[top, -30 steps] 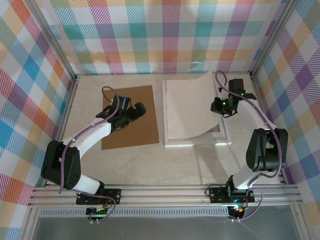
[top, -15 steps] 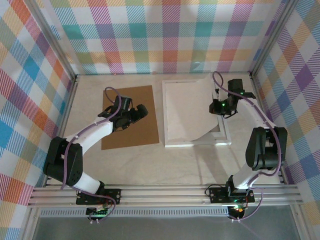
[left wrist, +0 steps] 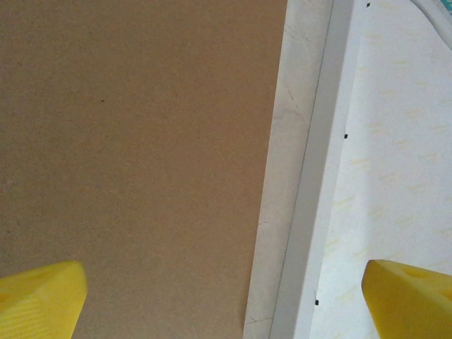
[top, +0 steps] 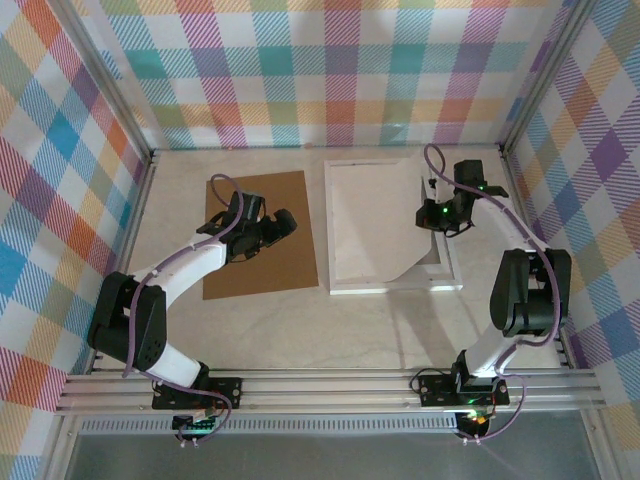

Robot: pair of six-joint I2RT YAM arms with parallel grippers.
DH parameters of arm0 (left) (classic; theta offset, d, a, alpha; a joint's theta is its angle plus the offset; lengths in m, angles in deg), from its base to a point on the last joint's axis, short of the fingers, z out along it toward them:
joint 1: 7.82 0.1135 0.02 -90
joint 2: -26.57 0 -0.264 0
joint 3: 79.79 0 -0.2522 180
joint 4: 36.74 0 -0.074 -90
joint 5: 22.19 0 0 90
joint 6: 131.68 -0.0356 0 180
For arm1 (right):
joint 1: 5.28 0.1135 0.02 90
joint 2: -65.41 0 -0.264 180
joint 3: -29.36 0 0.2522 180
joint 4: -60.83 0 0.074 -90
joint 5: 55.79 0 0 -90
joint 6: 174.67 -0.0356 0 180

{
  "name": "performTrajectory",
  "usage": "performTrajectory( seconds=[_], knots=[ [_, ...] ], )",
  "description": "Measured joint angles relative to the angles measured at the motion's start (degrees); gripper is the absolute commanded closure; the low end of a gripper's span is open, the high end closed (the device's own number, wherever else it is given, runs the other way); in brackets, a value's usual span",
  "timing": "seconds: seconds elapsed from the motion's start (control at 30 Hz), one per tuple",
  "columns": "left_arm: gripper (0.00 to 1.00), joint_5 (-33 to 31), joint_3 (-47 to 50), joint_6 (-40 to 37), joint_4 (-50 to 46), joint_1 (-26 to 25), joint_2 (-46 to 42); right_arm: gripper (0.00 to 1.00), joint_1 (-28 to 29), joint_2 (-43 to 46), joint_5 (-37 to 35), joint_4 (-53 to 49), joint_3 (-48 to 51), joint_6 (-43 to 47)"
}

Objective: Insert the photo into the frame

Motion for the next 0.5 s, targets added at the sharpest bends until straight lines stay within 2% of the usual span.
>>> performTrajectory(
  seconds=[0.07, 0.27, 0.47, 0.5],
  knots=[
    [0.0, 0.0, 0.0, 0.0, 0.0, 0.0, 0.0, 0.82, 0.0, -0.5, 0.0, 0.1, 0.0, -0.3],
    [0.0, 0.0, 0.0, 0.0, 0.0, 0.0, 0.0, 0.44, 0.0, -0.9, -1.9, 0.0, 0.0, -1.2],
    [0.0, 0.4, 0.0, 0.0, 0.0, 0.0, 0.0, 0.19, 0.0, -1.6, -7.0, -0.2, 0.0, -2.8],
    [0.0, 0.4, 0.0, 0.0, 0.0, 0.0, 0.0, 0.17, 0.0, -1.8, -8.1, -0.2, 0.0, -2.9]
  ],
)
